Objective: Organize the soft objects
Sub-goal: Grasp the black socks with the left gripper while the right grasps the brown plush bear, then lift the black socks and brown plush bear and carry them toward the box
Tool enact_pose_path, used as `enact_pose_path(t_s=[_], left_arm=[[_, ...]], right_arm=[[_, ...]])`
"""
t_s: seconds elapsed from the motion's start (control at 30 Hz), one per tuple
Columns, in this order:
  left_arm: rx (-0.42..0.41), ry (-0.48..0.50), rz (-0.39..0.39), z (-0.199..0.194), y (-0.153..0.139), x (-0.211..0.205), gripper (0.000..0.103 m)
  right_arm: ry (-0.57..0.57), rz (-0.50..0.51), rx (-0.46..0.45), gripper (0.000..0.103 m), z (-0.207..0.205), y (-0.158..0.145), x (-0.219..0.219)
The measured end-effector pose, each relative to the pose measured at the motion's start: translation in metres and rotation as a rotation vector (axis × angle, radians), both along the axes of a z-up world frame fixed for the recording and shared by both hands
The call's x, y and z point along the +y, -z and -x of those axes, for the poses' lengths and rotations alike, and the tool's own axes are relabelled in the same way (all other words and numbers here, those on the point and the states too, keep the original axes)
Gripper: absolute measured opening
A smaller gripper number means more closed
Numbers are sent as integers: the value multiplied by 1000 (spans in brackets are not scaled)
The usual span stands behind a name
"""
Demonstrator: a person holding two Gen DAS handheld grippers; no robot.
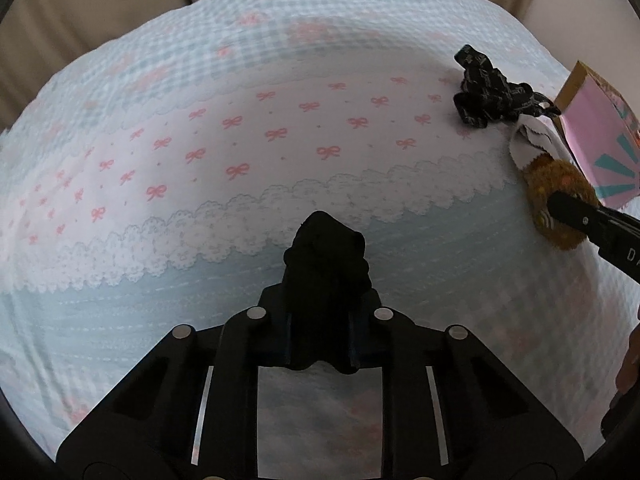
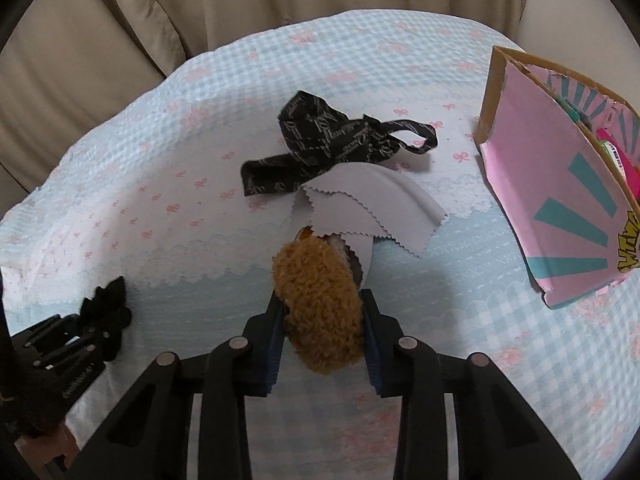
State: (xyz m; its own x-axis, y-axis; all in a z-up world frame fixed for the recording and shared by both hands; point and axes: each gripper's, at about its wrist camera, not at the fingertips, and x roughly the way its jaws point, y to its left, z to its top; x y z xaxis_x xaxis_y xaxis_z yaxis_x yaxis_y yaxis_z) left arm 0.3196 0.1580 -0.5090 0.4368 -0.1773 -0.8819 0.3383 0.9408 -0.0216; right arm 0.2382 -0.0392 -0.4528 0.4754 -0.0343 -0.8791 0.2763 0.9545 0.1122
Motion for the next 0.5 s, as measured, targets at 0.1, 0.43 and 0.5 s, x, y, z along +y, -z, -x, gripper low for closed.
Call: enact_pose_path(t_s=[0.1,0.43,0.5], left_arm=[[6,-16,25,3,-9,2,15],[-39,-25,77,17,-70,-1,15],[-51,-32,84,22,-85,-1,15]], right_arm=[[-12,-11,-17,30,1,-8,4],[-49,-48,-72,29,8,-51,14],[-53,-60,-85,29,10,-65,15]])
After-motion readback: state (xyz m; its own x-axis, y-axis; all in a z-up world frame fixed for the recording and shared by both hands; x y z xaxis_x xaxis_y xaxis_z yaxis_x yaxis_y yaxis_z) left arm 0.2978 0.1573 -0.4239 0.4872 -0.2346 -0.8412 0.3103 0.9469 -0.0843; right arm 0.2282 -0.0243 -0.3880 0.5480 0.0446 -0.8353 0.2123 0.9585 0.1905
